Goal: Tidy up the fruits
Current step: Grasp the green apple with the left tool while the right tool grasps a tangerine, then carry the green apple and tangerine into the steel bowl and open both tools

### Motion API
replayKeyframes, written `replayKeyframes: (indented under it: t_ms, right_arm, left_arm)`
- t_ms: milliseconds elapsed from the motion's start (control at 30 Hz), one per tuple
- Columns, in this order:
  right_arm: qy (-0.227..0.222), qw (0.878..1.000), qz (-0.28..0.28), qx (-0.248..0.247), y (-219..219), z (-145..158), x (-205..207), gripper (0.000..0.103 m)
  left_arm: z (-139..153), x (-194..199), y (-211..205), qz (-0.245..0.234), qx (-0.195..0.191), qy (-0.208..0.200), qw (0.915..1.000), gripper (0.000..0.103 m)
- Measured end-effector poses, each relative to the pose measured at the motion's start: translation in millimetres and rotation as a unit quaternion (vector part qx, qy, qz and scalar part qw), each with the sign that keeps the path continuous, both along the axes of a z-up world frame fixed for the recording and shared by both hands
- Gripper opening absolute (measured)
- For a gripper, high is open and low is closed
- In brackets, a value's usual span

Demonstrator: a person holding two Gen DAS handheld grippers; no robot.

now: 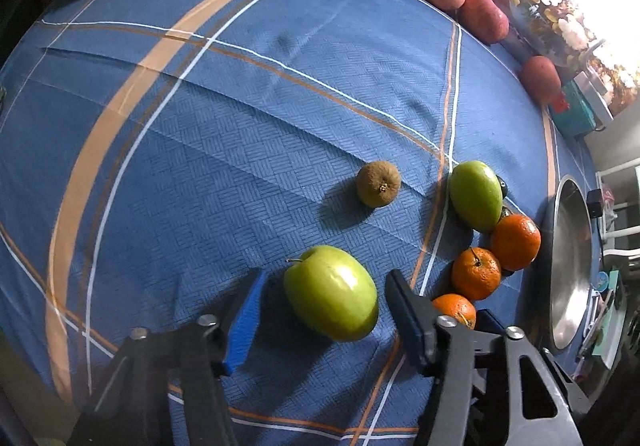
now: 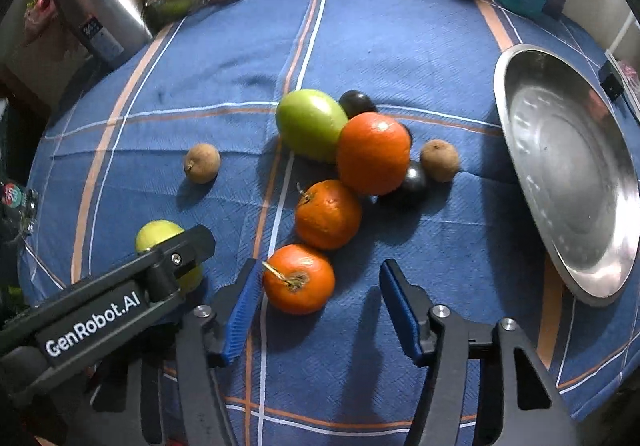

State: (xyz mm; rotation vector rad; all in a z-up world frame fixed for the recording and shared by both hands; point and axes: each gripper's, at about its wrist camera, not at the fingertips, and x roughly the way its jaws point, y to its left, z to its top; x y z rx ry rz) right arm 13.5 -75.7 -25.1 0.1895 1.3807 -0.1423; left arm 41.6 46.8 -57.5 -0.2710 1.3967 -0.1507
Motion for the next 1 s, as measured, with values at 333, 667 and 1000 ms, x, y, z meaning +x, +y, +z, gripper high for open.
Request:
replayKeyframes:
  t_ms: [333,667,1000]
  right_arm:
    - [-0.002,1.0,0.014,0.009,8,1,1,0.038]
    - [-0.028,0.999,0.004,0.019,-3,25,-18,0.038]
    - [-0.057,0.998,-0.014,-0.02,-13,51,-13,0.038]
  left_arm:
    - [0,2,-1,0.001,-0.008,0.001,1.0,0.048]
    - [18,-5,14,0.017,-0.018,-0.024,0.9994,0.048]
    - [53,0,14,0.025,-0.012,-0.068,0.9973,0.048]
